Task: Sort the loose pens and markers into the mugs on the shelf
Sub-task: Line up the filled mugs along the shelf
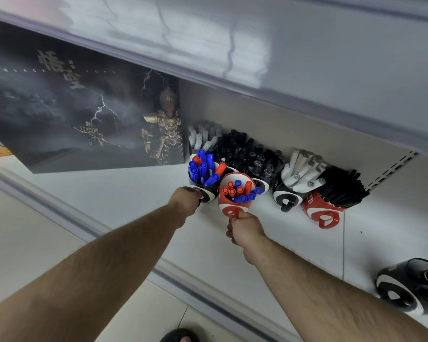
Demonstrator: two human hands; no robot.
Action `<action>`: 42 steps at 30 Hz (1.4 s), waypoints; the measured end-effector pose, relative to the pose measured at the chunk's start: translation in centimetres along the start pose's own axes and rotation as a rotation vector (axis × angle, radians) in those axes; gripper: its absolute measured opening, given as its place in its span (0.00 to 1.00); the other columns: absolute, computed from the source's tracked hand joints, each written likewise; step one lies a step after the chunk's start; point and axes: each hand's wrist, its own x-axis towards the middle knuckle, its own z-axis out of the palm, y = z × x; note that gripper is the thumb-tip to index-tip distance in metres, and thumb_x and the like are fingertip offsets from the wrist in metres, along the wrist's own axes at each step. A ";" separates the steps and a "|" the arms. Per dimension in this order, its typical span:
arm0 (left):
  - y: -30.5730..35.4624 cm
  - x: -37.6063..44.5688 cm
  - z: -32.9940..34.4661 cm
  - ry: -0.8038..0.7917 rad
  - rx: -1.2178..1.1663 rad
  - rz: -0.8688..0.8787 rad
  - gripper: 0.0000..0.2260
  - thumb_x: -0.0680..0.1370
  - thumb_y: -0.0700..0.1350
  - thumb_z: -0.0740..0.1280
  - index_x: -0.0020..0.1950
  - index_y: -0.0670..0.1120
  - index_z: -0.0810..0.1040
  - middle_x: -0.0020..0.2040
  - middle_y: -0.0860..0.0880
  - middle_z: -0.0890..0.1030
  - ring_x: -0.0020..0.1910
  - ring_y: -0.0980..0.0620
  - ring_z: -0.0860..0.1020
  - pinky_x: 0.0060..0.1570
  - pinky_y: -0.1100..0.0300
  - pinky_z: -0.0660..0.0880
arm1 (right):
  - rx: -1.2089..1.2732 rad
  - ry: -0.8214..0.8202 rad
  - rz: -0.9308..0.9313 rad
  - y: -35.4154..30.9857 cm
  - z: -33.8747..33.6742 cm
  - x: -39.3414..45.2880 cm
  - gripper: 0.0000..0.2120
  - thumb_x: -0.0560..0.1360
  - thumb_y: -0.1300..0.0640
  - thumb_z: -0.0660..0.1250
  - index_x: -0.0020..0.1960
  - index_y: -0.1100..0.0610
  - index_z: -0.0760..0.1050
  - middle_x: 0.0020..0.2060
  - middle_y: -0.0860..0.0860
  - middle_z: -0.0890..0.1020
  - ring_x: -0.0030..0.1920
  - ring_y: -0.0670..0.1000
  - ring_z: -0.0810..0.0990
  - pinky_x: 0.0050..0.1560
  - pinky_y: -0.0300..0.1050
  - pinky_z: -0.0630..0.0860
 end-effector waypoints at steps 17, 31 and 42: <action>4.2 -9.7 3.0 -0.052 0.070 0.186 0.04 0.75 0.42 0.66 0.47 0.43 0.77 0.41 0.44 0.78 0.38 0.46 0.76 0.32 0.61 0.69 | 0.075 0.058 -0.056 2.5 -8.0 -7.2 0.16 0.76 0.64 0.65 0.63 0.56 0.75 0.45 0.51 0.80 0.42 0.52 0.82 0.43 0.45 0.77; 5.0 -25.5 19.8 -0.601 0.262 0.265 0.05 0.77 0.41 0.63 0.52 0.48 0.73 0.47 0.49 0.77 0.43 0.49 0.80 0.39 0.59 0.72 | 0.468 0.631 0.172 13.6 -24.8 -13.7 0.05 0.76 0.62 0.63 0.41 0.57 0.72 0.33 0.55 0.76 0.36 0.57 0.75 0.40 0.50 0.71; 0.5 -21.5 30.2 -0.526 0.487 0.268 0.23 0.80 0.57 0.58 0.74 0.53 0.64 0.66 0.45 0.74 0.54 0.43 0.77 0.54 0.53 0.77 | 0.445 0.930 0.220 18.4 -30.0 -16.9 0.03 0.74 0.58 0.63 0.46 0.54 0.75 0.39 0.53 0.80 0.40 0.55 0.79 0.45 0.48 0.76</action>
